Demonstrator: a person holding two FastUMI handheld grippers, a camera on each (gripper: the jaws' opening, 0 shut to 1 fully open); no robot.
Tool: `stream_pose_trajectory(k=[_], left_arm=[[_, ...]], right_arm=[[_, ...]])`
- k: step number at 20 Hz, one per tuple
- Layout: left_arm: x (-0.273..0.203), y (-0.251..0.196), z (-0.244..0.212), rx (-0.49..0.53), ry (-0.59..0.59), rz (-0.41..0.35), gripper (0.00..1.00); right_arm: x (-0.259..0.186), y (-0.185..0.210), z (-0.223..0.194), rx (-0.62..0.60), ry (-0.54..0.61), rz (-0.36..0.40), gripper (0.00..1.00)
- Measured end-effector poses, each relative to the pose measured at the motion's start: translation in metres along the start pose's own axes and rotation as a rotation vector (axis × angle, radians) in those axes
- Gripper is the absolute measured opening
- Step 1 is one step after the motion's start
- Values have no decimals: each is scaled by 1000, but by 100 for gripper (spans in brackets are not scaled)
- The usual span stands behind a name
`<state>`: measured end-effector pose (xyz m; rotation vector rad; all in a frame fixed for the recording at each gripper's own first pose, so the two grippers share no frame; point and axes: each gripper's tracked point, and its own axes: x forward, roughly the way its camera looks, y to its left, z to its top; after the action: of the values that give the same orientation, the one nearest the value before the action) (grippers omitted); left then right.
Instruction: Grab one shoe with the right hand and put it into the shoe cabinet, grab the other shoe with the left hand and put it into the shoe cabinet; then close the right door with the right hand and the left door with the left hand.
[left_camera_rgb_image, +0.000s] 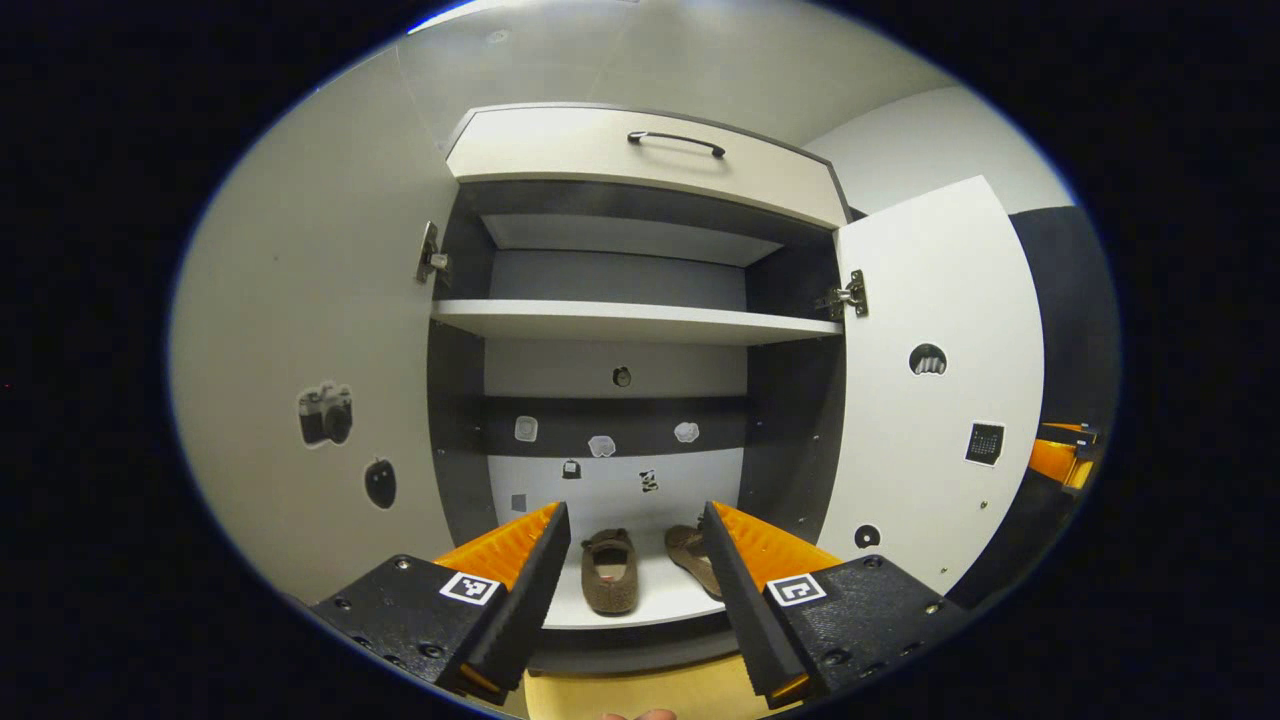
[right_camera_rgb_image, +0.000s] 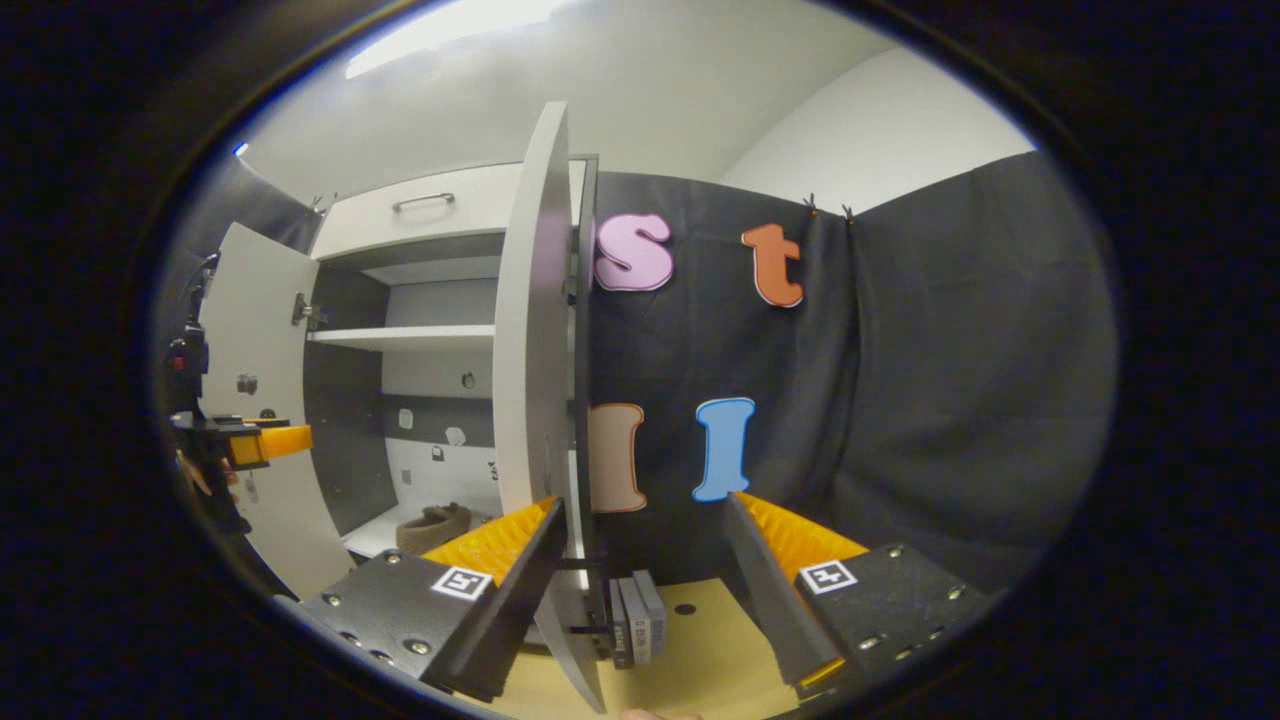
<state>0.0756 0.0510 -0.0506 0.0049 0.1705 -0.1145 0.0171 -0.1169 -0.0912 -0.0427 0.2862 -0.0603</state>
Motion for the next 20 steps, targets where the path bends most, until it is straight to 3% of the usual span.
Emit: stream_pose_trajectory(k=[2,3,6,7,8,15,20], left_arm=[[-8,-1,4,-4,-5,1,77],[-12,-2,9,-8,-9,0,82],[-23,-5,21,-8,-37,-10,82],[-26,-6,25,-6,-46,-13,77],[-28,-4,26,-5,-53,-12,82],[-48,11,30,2,-54,10,82],[-62,29,37,11,-76,32,82]], right_arm=[[1,5,1,-19,-3,15,96],[1,11,0,-21,0,30,95],[-2,37,-1,-5,12,98,92],[-1,45,-2,2,16,119,92],[0,53,-2,5,18,138,95],[6,102,-5,18,25,241,92],[18,134,-11,25,34,285,95]])
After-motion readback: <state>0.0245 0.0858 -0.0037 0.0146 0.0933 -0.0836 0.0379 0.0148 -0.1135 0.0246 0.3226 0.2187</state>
